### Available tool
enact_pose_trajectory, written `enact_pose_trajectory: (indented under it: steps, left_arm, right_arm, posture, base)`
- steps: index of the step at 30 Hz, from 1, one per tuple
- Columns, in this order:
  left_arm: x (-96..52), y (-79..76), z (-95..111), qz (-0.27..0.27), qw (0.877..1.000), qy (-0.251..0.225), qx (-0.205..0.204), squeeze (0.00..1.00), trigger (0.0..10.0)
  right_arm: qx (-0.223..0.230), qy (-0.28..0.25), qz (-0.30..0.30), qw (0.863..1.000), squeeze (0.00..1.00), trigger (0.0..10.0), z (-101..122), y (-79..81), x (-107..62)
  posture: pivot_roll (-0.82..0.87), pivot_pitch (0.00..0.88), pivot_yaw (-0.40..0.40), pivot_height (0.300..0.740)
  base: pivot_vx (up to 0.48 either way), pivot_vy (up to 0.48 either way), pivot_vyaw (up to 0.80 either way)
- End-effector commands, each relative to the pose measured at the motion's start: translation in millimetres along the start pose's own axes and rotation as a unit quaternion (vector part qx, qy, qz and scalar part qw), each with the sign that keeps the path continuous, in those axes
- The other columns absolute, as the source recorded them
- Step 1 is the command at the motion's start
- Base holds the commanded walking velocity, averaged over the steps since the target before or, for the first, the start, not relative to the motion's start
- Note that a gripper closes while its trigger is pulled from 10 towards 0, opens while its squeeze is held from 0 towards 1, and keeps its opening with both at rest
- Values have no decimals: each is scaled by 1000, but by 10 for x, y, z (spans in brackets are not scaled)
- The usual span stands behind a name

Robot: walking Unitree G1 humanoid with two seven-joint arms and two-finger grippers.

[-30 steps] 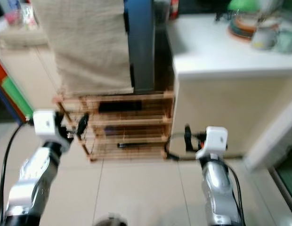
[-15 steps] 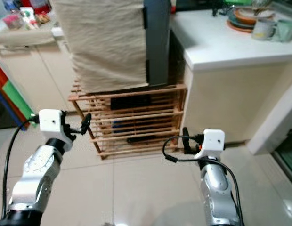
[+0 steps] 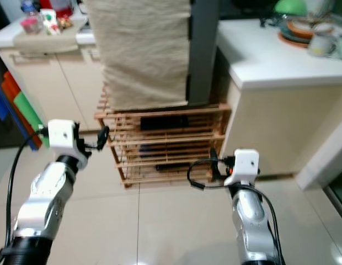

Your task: Restocking fridge

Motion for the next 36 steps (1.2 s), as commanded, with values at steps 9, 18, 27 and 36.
enact_pose_trajectory:
  steps: [9, 18, 27, 36]
  left_arm:
    - [30, -58, 15, -4, 1000, -1, 0, 0, 10000]
    - [27, -74, -5, -5, 1000, 3, -2, 0, 10000]
    - [-325, -129, -197, -106, 990, 91, 7, 0, 10000]
    - [-210, -296, -136, -101, 993, 66, 2, 0, 10000]
  right_arm:
    - [-11, -2, -8, 1000, 180, 10000, 11, -84, -4]
    - [7, 0, -21, 1000, 180, 10000, 8, -142, -16]
    - [12, 5, -61, 998, 184, 10000, 100, -388, -291]
    - [7, 10, -53, 999, 184, 10000, 112, -360, -217]
  posture:
    - [-18, 0, 63, 740]
    - [-24, 0, 65, 740]
    - [-15, 0, 60, 740]
    - [-24, 0, 62, 740]
  base:
    - [427, 0, 0]
    - [427, 0, 0]
    - [380, 0, 0]
    - [0, 160, 0]
Point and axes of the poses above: a point about 5 cm out from each wrist's last joint towards the gripper, its own x axis pointing out of the wrist towards the gripper, its own z axis along the axis of the wrist's last joint, y = z × x, the point moved 1 cm from there along x, pointing out of the wrist towards the gripper, and after that the axes turned 10 degrees about -x, right-handed, at the moved point
